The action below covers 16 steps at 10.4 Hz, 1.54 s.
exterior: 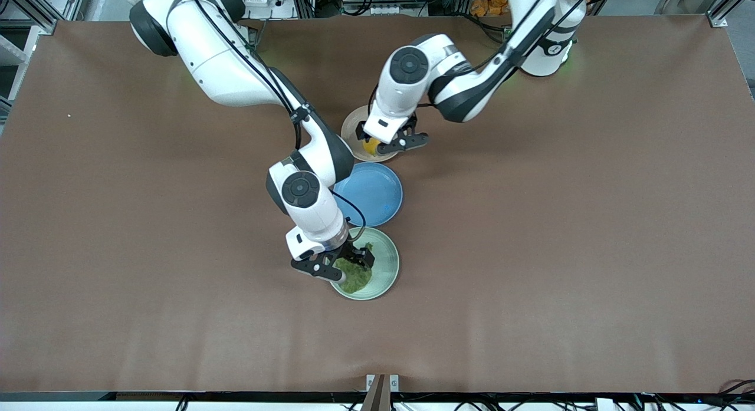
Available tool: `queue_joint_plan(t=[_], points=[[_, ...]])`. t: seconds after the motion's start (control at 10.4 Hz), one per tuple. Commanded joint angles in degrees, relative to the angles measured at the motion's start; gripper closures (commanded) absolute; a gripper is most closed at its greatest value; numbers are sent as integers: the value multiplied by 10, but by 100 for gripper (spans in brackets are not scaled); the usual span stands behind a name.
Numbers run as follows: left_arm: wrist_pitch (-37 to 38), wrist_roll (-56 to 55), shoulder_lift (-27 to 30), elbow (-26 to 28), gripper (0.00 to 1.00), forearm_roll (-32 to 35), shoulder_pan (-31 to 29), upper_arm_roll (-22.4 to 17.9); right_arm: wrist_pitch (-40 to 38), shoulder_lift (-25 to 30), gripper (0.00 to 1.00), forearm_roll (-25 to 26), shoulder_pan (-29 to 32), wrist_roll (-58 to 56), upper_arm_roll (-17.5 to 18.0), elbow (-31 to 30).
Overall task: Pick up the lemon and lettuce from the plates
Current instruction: 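Lower and close the right gripper on the lettuce while the left grasps the lemon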
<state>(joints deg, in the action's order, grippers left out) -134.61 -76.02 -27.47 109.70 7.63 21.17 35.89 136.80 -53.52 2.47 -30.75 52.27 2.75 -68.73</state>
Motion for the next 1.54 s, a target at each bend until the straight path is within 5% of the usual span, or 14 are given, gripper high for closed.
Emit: queue_joint_plan(t=[0.0, 0.29, 0.96, 1.25, 1.35, 1.45], points=[[-51, -82, -37, 16, 0, 82, 15, 1, -4, -22, 0, 15, -18, 16, -24, 26], [-64, -146, -75, 23, 0, 172, 28, 1, -2, -34, 0, 15, -18, 17, -24, 28], [-104, -168, -109, 15, 0, 203, 38, -1, 16, -50, 1, 14, -20, 28, -24, 30], [-104, -193, -124, 16, 17, 251, 44, -3, 16, -52, 30, 13, -22, 27, -23, 31], [-102, -195, -126, 17, 32, 258, 44, -4, 16, -52, 39, 13, -21, 27, -23, 31], [-101, -199, -123, 18, 57, 259, 43, -4, 16, -52, 51, 13, -21, 23, -23, 31]])
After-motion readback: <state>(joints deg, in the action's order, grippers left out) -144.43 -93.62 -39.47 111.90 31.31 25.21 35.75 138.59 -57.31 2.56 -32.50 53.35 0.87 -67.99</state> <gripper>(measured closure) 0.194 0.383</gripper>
